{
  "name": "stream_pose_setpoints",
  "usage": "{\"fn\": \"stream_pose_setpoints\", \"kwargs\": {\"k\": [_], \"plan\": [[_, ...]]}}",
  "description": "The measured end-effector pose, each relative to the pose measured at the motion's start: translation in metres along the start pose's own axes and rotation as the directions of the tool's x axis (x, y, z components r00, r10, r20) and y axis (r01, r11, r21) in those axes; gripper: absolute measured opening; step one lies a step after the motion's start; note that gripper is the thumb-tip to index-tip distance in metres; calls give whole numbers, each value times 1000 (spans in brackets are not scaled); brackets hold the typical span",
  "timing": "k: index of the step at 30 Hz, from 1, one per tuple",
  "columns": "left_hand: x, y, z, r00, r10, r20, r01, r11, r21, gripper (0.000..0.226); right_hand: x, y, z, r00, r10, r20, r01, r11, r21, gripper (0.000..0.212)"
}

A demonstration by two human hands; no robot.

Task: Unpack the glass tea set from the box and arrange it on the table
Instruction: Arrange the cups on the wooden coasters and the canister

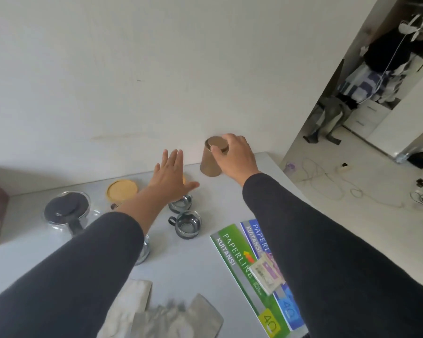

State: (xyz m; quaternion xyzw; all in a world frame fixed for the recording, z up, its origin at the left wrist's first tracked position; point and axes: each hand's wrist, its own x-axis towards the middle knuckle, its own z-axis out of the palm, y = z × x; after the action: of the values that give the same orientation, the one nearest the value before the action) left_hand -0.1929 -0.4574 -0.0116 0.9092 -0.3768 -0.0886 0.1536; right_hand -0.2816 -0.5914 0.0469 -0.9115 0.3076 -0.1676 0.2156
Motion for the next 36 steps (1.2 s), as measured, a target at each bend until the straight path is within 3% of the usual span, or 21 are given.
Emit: {"fn": "stream_pose_setpoints", "kwargs": {"k": [4, 8, 15, 18, 25, 30, 36], "plan": [[49, 27, 42, 998, -24, 55, 27, 999, -44, 100, 52, 41, 6, 997, 17, 76, -16, 1000, -16, 49], [101, 48, 79, 981, -166, 102, 186, 953, -241, 102, 109, 75, 32, 985, -50, 167, 60, 997, -57, 50], [181, 72, 121, 912, -400, 91, 383, 752, -537, 109, 182, 109, 81, 942, -150, 300, 200, 969, -145, 54], [201, 72, 134, 883, -467, 50, 384, 655, -651, 110, 197, 117, 96, 934, -218, 284, 272, 948, -167, 52], [230, 87, 141, 816, -577, 5, 354, 494, -794, 88, 212, 133, 106, 913, -347, 213, 376, 920, -114, 54], [234, 88, 148, 788, -615, -34, 340, 481, -808, 81, 218, 137, 113, 875, -427, 229, 475, 850, -230, 65], [234, 81, 152, 809, -586, -40, 321, 498, -806, 79, 224, 139, 116, 840, -452, 299, 533, 789, -305, 71]]}}
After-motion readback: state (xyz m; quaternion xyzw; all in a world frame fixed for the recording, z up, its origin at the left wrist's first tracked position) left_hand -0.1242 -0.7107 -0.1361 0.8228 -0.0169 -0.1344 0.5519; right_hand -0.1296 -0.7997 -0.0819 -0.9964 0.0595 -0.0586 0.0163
